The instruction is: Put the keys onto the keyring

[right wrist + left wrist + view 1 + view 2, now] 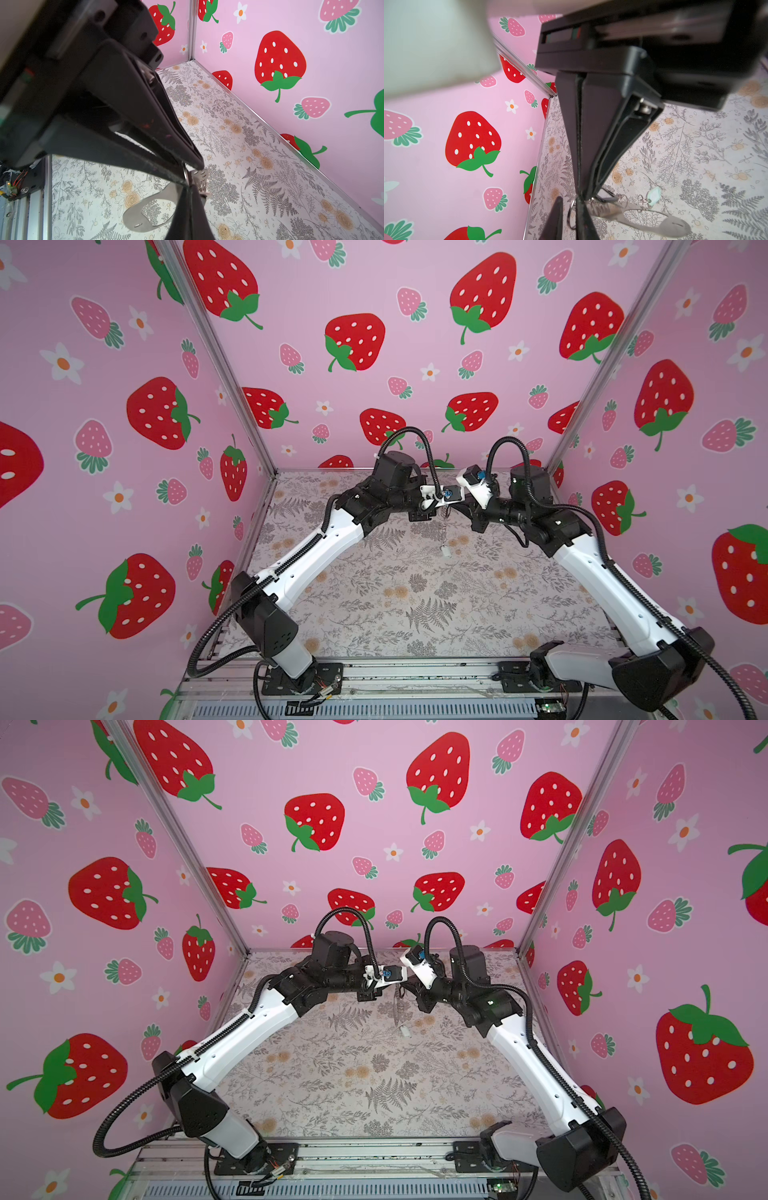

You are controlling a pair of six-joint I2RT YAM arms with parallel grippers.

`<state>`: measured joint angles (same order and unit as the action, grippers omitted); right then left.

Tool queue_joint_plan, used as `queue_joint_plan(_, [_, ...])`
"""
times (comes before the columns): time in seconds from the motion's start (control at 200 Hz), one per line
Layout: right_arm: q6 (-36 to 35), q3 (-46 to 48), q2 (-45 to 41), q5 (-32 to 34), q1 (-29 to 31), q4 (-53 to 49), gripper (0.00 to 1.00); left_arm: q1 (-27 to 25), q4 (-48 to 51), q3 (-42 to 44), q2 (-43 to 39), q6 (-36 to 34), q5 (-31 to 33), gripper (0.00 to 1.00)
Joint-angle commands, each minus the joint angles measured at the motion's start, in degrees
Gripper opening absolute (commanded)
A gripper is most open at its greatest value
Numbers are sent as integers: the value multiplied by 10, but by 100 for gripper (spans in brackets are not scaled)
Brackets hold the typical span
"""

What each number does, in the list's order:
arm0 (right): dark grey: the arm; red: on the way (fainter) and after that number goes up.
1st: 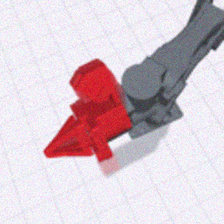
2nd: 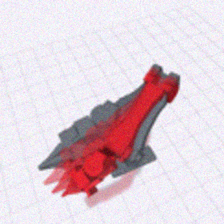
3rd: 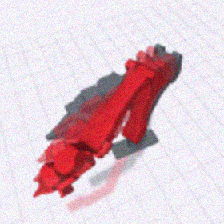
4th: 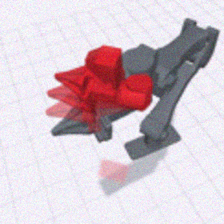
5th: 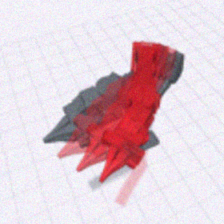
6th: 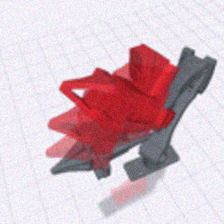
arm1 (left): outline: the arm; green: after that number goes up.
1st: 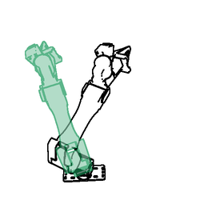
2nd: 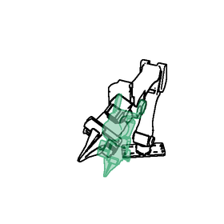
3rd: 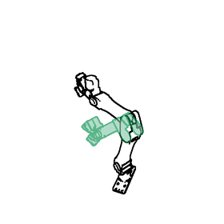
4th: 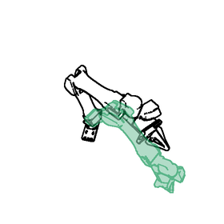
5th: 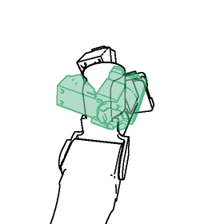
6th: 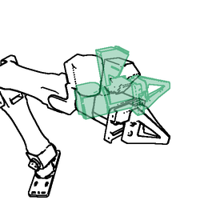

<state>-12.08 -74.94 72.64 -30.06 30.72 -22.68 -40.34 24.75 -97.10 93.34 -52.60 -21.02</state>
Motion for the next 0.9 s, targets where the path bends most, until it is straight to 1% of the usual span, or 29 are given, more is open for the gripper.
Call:
queue_joint_plan(0.0, [-7, -23, 3, -16, 10, 14, 0, -8, 1, -24, 6, -8, -32, 17])
queue_joint_plan(0.13, [-7, -25, 4, -15, 12, 14, 0, -9, 2, -25, 6, -8, -38, 17])
queue_joint_plan(0.19, [-6, -26, 4, -14, 12, 13, 0, -10, 4, -25, 8, -9, -42, 15])
queue_joint_plan(0.28, [-4, -23, 0, -13, 12, 21, 0, -11, 6, -27, 10, -6, -51, 7])
queue_joint_plan(0.29, [-4, -23, 0, -12, 12, 23, 0, -11, 6, -28, 10, -5, -53, 3])
queue_joint_plan(0.305, [-3, -22, -2, -11, 11, 24, 0, -11, 6, -29, 10, -4, -55, 0])
queue_joint_plan(0.355, [0, -16, -4, -1, 12, 30, 0, -11, 5, -30, 11, 2, -66, 0])
queue_joint_plan(0.385, [-2, -12, -7, 8, 12, 32, 4, -10, 3, -29, 10, 7, -72, 0])
queue_joint_plan(0.435, [-5, -3, -12, 19, 11, 34, 6, -8, -6, -26, 9, 17, -80, 0])
queue_joint_plan(0.46, [-7, 2, -15, 23, 10, 33, 10, -6, -12, -24, 6, 24, -84, 0])
queue_joint_plan(0.49, [-5, 10, -21, 28, 8, 35, 16, -3, -19, -20, 3, 31, -89, 0])
queue_joint_plan(0.595, [6, 47, -46, 30, -4, 85, 25, 8, -53, -5, -7, 65, -112, 0])
queue_joint_plan(0.765, [27, 93, -75, 11, -24, 142, 26, 20, -96, 15, -20, 107, -142, 0])
queue_joint_plan(0.895, [32, 97, -74, -9, -25, 160, 24, 26, -123, 28, -25, 134, -154, 0])
